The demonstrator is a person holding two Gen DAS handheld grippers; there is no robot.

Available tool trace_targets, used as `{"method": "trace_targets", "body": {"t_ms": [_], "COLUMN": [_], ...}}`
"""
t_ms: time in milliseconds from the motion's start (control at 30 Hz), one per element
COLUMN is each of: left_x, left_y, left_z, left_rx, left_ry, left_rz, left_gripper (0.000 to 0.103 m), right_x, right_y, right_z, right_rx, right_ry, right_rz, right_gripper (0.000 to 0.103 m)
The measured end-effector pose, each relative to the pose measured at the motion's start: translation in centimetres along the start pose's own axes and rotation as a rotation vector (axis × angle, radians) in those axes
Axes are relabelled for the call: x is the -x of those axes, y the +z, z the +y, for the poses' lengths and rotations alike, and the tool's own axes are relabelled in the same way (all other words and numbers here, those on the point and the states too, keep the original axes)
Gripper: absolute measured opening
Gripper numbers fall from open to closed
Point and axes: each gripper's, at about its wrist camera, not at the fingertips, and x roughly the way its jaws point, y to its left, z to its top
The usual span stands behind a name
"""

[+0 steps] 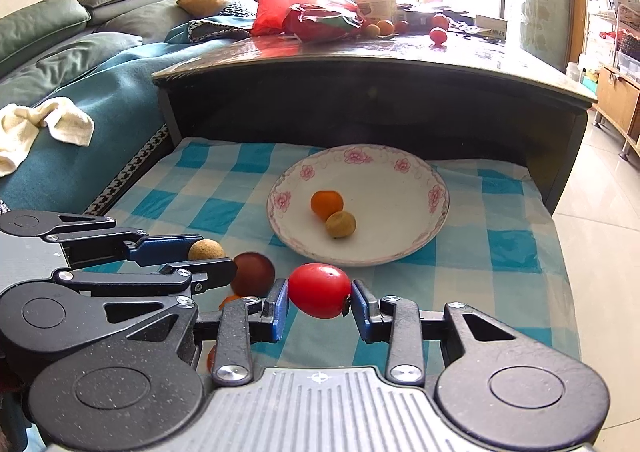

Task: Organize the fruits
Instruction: 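Carry the kiwi and red tomato in both grippers over the white plate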

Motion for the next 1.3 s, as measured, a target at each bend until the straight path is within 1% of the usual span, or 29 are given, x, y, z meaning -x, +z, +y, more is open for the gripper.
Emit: {"method": "trace_targets", "body": {"t_ms": [233,400,833,1300], "left_x": [-2.2,-3.4,-6.3,-8.9], "left_y": [1.9,2.7,3.6,3.9], "left_z": [0.0,0.0,0.3,0.8], "left_rx": [-0.013,-0.018,-0.021,-0.014], "left_ry": [0.013,0.017,0.033,0.030], "left_rz": [-0.016,-0.020,-0.009,0.006], "left_gripper": [0.034,0.033,0.033,0.033], "right_x": [-1.6,-2.8,-5.3,-7.9], "right_y": [1.9,2.7,3.8,4.3], "right_z": [-1.2,-2.0,-3.2,-4.2], "right_rx": [-0.017,-0.031,-0.033,-0.037], "right_ry": [-0.031,-0.050,-0.066,-0.079], "right_rz": [-0.014,-0.015,-0.012,0.000], "right_gripper": [0.029,0.030,0.030,0.030]}}
